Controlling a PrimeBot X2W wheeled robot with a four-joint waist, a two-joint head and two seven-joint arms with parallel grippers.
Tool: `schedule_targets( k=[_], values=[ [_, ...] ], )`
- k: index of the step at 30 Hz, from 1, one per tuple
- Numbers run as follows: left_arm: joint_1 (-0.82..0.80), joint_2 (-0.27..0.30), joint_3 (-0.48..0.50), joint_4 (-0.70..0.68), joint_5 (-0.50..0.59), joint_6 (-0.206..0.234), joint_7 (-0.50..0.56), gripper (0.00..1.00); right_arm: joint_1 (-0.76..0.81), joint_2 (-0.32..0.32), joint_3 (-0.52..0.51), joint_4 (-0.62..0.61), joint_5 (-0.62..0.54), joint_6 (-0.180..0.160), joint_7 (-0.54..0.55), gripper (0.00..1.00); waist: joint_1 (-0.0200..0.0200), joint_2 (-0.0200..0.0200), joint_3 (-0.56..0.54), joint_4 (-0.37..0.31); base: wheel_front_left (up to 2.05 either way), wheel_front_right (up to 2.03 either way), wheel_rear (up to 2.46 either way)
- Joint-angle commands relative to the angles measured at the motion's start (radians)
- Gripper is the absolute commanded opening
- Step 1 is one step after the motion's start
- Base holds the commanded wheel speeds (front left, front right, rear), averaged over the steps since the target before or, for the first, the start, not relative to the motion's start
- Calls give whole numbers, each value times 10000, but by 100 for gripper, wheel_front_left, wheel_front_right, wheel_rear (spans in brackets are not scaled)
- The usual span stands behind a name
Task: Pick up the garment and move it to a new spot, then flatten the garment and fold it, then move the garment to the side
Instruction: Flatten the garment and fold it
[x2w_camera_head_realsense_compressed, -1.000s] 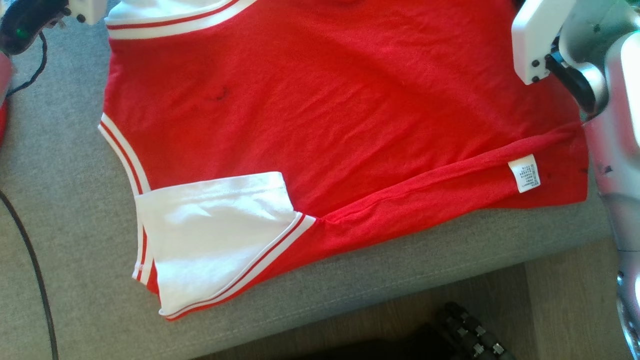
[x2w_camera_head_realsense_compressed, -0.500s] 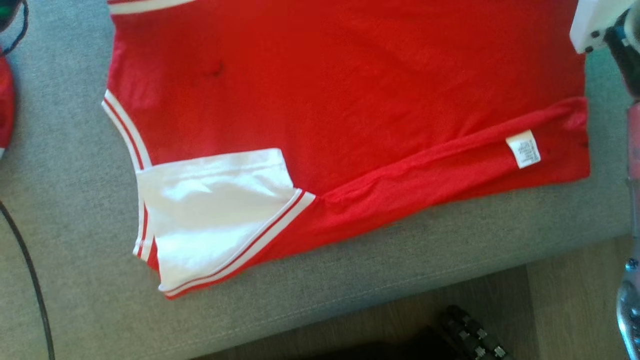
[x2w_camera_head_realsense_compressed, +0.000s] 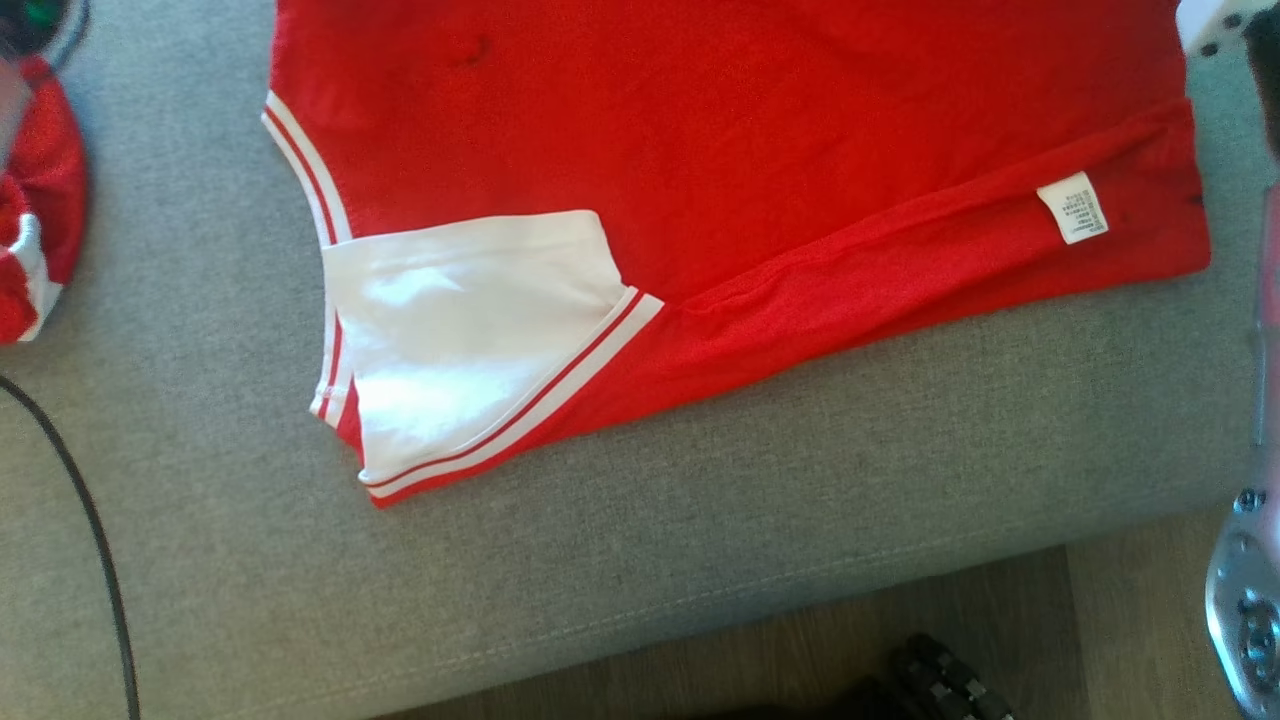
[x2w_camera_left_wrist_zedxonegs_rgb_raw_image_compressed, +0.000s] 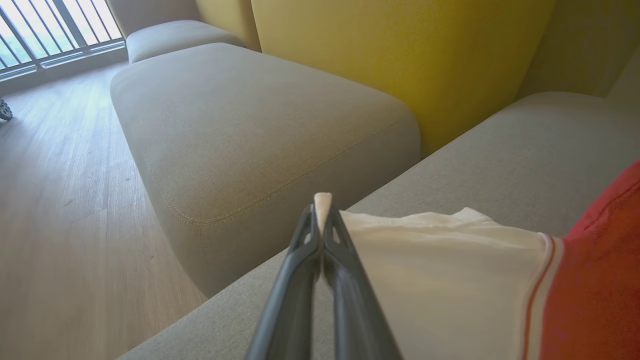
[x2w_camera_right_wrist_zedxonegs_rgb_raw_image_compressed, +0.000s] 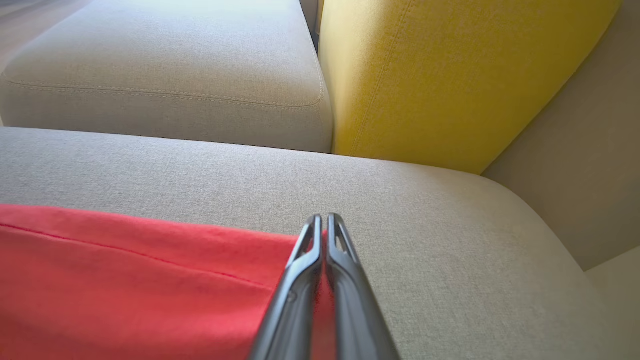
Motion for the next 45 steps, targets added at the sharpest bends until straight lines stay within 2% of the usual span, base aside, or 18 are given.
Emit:
schedule_targets(
  k=[1,4,7,17,18,22,29,34,35,36,37,41,45],
  values=[
    [10,487,337,-441,-152,26,-160,0,292,7,61,-366,131,-4,7,0,0,0,-175,79,0,0,0],
    [647,880,270,-1179,-318,21,-313,0,738,-161,18,-432,409,-4,23,0,0,0,-460,198,0,0,0],
    [1374,1329,253,-2144,-417,239,-427,0,1253,-398,-201,-616,615,-4,55,0,0,0,-729,394,0,0,0],
    [4681,3039,438,-6139,-1782,1914,-90,0,2902,-673,-517,-1518,1051,-4,138,0,0,0,-1380,793,0,0,0],
    [4681,3039,438,-6139,-1782,1914,-90,0,2902,-673,-517,-1518,1051,-4,138,0,0,0,-1380,793,0,0,0],
    [5927,3541,433,-7512,-2361,2571,-78,0,3443,-772,-408,-1933,1161,-4,161,0,0,0,-1435,874,0,0,0],
    [7471,3853,387,-9019,-3053,3335,-436,0,4641,-896,-578,-2529,1375,-4,383,0,0,0,-1427,1021,0,0,0],
    [8169,3677,196,-9261,-3382,3517,-608,0,5254,-632,-840,-2773,1524,-4,507,0,0,0,-1365,1073,0,0,0],
    [8244,3596,133,-9202,-3400,3530,-615,0,5316,-541,-865,-2758,1584,-4,564,20,0,0,-1361,1081,0,0,0],
    [8310,3488,79,-9117,-3433,3555,-621,35,5355,-457,-883,-2747,1630,-4,595,65,0,0,-1366,1087,0,0,0],
    [8352,3379,17,-9027,-3424,3571,-634,100,5379,-377,-905,-2753,1642,-4,582,100,0,0,-1384,1092,0,0,0],
    [8543,2872,40,-8659,-3352,3864,-1108,100,5480,39,-1209,-2898,1587,-4,106,100,0,0,-1664,1088,0,0,0],
    [9015,2380,243,-8308,-3080,4573,-1653,100,5871,721,-1527,-3201,1716,-4,-380,100,0,0,-2133,1045,0,0,0]
  ],
)
